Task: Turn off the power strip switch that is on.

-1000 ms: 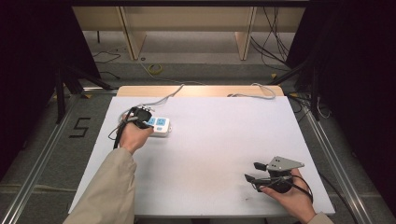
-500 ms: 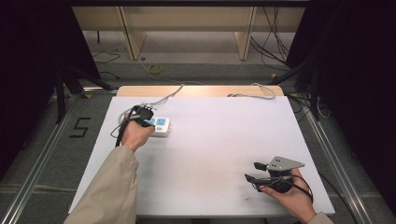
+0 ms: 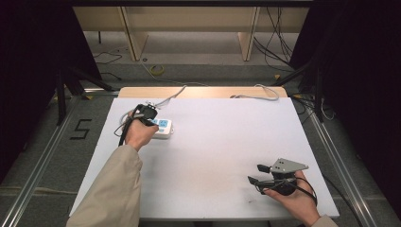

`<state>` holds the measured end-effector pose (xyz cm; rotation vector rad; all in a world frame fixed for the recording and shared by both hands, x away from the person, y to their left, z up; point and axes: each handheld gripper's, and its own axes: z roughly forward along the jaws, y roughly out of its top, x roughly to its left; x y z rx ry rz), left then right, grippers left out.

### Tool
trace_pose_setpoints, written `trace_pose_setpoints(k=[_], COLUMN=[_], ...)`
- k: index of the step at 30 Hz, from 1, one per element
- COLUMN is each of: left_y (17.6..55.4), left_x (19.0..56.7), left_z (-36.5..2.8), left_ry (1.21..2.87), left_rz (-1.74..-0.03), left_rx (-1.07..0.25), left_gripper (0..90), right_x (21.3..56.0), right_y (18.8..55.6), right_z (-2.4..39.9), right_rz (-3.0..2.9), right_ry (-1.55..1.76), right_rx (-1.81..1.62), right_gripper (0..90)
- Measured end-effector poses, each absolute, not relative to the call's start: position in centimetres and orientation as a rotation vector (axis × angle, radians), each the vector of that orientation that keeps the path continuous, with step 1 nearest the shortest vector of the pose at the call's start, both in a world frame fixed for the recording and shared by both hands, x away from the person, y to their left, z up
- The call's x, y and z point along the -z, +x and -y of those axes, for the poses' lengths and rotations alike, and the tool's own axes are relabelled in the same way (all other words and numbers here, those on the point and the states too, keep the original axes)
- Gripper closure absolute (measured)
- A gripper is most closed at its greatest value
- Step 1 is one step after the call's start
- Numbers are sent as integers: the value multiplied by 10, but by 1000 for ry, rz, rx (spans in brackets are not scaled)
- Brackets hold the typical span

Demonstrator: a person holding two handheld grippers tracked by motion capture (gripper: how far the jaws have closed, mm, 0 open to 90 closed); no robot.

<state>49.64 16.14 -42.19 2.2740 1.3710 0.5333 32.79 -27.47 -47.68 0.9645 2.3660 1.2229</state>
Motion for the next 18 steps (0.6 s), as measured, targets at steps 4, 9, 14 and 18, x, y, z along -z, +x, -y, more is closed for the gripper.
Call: trace_pose_setpoints(k=[4,9,14,18], left_y=[498,500,502,503], left_x=[423,425,427,428], left_z=[-161,-161,-160,-160], left_ry=[2280,2288,2286,2292], left_rz=[-1374,-1378,-1391,-1391], left_rx=[-534,-530,-523,-519], left_gripper=[897,898,898,898], right_x=[477,477,477,477], right_y=[328,328,328,328], right_z=[275,275,275,275], right_rz=[-2366,-2367,-2368,-2369], right_ry=[965,964,965,965], right_rx=[-1223,-1224,-1224,-1224], right_gripper=[401,401,401,401])
